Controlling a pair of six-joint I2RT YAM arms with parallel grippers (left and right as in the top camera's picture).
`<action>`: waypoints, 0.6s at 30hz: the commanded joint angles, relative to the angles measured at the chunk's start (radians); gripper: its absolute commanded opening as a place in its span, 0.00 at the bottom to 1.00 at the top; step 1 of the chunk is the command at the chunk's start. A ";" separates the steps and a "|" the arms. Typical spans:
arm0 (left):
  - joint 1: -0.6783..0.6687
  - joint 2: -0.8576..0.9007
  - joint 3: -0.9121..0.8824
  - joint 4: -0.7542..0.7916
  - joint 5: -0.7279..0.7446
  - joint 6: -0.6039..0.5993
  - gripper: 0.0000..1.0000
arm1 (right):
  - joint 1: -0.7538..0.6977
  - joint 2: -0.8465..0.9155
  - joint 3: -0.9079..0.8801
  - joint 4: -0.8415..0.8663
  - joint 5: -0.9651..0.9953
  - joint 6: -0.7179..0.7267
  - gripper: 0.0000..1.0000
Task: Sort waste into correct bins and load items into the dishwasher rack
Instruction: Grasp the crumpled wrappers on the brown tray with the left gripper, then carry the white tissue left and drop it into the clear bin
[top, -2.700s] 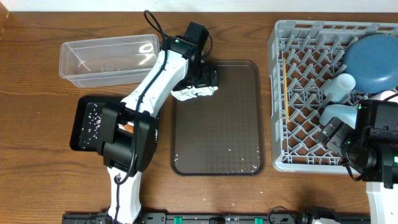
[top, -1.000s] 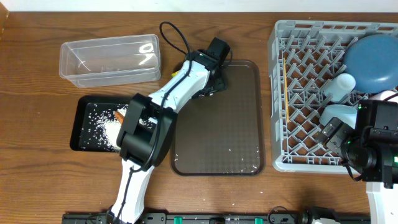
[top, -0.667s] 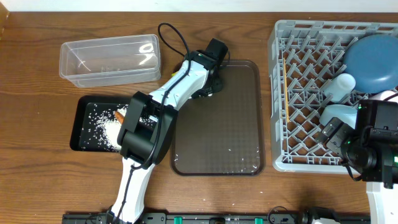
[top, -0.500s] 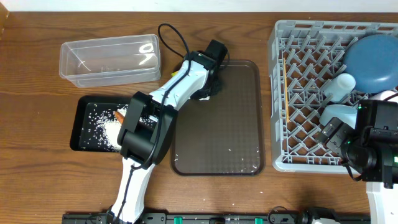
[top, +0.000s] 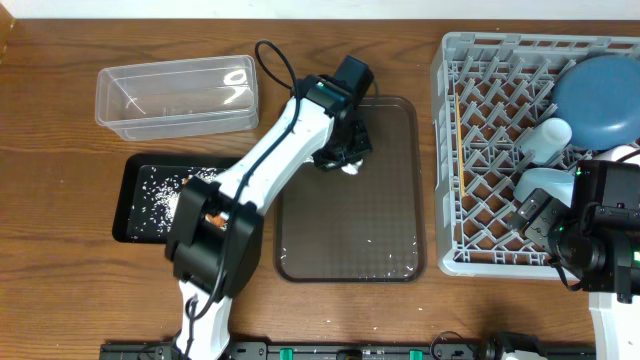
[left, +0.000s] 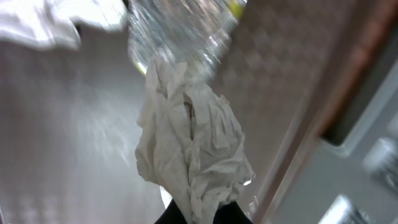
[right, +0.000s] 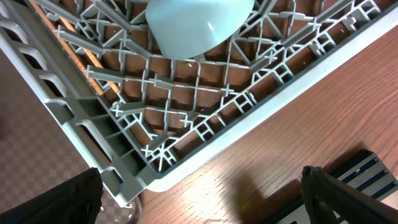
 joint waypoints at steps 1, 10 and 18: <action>-0.015 -0.070 0.010 -0.048 0.056 -0.002 0.06 | -0.010 -0.001 0.001 0.000 0.004 0.015 0.99; 0.031 -0.207 0.010 -0.047 -0.119 0.013 0.06 | -0.010 -0.001 0.000 0.000 0.004 0.015 0.99; 0.171 -0.265 0.010 0.145 -0.629 0.014 0.06 | -0.010 -0.001 0.000 -0.001 0.004 0.016 0.99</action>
